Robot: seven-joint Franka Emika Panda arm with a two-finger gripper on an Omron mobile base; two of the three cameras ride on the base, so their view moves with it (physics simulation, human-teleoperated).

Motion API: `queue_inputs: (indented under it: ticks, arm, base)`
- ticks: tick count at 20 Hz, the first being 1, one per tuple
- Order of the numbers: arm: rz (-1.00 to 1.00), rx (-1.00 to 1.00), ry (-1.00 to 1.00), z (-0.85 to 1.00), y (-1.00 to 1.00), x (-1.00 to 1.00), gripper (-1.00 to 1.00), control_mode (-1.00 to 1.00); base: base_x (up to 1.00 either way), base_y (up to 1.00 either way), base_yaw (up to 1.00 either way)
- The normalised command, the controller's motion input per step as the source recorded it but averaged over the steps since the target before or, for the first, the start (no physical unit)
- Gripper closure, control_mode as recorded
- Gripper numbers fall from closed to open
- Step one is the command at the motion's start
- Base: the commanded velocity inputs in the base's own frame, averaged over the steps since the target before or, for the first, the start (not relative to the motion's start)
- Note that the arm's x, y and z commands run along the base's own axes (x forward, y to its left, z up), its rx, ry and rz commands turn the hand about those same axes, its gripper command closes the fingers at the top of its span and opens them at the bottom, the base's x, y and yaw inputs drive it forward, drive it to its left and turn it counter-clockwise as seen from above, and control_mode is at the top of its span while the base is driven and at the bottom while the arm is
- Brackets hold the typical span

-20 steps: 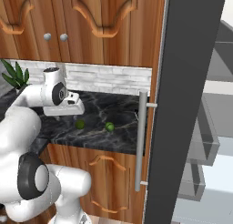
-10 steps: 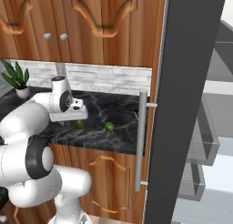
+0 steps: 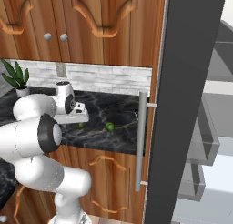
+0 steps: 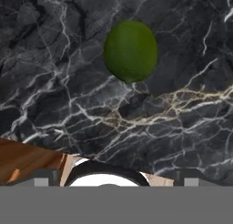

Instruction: Place the lime and avocado inside the fridge drawer. Close the drawer after placing the vegetables.

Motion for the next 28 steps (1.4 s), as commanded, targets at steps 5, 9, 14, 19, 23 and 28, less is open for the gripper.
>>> queue_inputs:
  ticks: [5, 9, 14, 19, 23, 28]
  arm:
    - [0.0, -0.01, 0.09, -0.16, 0.08, 0.46, -1.0, -1.0]
    - [0.0, 0.0, 0.0, -0.15, -0.01, 0.33, -1.0, -1.0]
    - [0.0, 0.0, 0.0, -0.48, -0.01, 0.37, -1.0, -1.0]
    - [0.0, 0.0, 0.0, -0.29, 0.0, 0.51, -1.0, -1.0]
    - [0.0, 0.0, 0.0, -0.22, 0.0, 0.09, -1.0, -1.0]
    - [0.0, 0.0, 0.0, -0.54, 0.01, -0.01, 1.0, -1.0]
  base:
    - [0.0, 0.0, 0.0]
    - [0.0, 0.0, 0.0]
    - [0.0, 0.0, 0.0]
    - [0.0, 0.0, 0.0]
    - [0.0, 0.0, 0.0]
    - [0.0, 0.0, 0.0]
